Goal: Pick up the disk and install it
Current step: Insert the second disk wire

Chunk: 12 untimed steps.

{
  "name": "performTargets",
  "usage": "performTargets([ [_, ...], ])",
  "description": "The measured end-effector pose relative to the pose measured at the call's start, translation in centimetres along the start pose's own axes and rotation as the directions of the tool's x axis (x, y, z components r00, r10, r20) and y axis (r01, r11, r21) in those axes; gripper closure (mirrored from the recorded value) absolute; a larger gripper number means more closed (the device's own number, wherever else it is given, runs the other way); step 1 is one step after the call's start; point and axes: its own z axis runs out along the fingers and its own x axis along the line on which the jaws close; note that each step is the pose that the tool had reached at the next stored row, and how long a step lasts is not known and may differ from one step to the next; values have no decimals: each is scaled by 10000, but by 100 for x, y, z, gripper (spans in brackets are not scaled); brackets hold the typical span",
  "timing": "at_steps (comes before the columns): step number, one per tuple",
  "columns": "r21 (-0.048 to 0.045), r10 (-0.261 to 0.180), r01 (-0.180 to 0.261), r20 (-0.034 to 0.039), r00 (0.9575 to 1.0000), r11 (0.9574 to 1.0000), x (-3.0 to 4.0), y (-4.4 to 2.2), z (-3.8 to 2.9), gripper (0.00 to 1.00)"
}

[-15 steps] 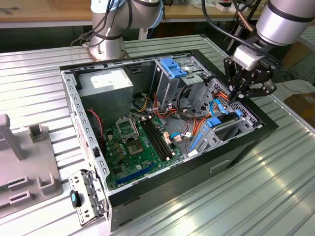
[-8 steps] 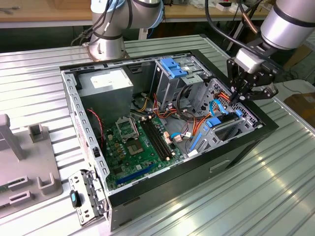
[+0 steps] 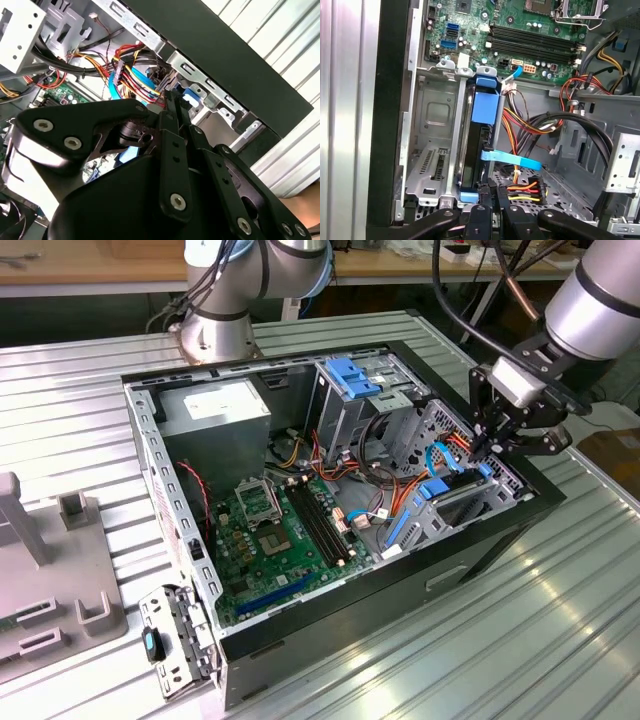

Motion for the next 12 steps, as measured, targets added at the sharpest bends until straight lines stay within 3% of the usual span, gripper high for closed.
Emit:
performTargets([
  [5,4,28,-28,8,10000,10000,9,36,14,84],
  [9,70,649,-648,-80,9979,9979,9,47,28,84],
  [12,79,726,-725,-90,9973,9973,3,96,29,84],
])
